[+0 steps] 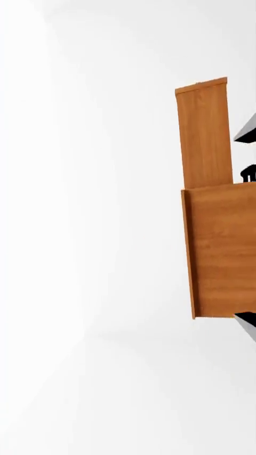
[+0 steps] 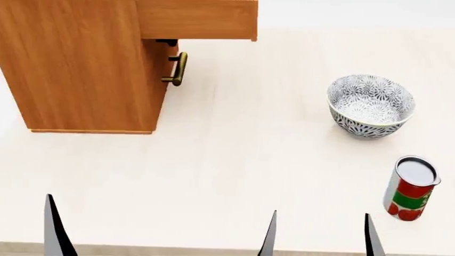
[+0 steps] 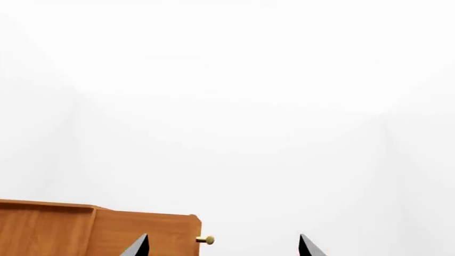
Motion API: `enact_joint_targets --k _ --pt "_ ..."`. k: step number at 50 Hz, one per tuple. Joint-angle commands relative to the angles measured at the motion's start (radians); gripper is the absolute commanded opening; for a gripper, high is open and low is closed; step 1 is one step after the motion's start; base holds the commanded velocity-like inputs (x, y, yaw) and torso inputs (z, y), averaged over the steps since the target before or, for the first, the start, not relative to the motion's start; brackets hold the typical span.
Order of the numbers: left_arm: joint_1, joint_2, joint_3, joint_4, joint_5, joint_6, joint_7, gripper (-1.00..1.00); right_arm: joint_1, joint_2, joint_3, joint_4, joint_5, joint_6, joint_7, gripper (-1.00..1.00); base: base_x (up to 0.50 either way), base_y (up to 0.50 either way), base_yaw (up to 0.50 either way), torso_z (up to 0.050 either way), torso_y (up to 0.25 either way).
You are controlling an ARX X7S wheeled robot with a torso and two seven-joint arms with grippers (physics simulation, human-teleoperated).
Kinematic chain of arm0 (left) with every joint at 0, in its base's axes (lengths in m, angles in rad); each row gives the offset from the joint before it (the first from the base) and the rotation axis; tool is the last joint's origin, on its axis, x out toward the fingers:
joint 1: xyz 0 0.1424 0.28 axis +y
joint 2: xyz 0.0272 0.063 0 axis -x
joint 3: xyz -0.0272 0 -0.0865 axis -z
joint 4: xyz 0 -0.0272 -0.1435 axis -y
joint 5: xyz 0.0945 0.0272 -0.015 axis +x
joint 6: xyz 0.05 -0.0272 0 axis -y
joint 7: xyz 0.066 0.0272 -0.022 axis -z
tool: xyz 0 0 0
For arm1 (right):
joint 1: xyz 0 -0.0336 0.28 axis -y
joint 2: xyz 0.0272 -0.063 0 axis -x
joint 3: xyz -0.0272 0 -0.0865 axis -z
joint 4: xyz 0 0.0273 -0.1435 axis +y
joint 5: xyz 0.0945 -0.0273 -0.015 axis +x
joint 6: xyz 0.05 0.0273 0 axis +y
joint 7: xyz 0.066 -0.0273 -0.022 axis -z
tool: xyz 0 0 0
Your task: Put the bowl on top of the cabinet.
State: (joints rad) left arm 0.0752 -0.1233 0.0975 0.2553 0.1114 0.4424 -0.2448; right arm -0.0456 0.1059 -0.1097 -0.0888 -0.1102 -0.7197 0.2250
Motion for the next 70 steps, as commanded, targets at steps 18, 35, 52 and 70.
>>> enact_joint_targets --k 18,35,52,70 --pt "-0.002 -0.023 0.021 -0.002 0.008 -0.009 -0.043 1.0 0.004 0.026 -0.027 0.001 -0.001 0.018 0.039 1.0 0.0 0.5 0.0 0.0 0.0" --pt "0.008 0.082 -0.056 0.008 0.025 -0.014 0.094 1.0 -0.002 -0.071 0.067 0.013 0.007 0.014 -0.096 1.0 0.0 0.0 0.0 0.0 0.0" --pt "0.009 0.044 -0.023 0.007 0.013 -0.018 0.052 1.0 -0.003 -0.033 0.026 0.001 0.014 0.035 -0.056 1.0 0.18 0.0 0.0 0.0 0.0" --pt "0.009 0.021 -0.002 0.006 0.008 -0.019 0.017 1.0 0.002 -0.009 0.006 0.004 0.014 0.035 -0.017 1.0 0.5 0.0 0.0 0.0 0.0"
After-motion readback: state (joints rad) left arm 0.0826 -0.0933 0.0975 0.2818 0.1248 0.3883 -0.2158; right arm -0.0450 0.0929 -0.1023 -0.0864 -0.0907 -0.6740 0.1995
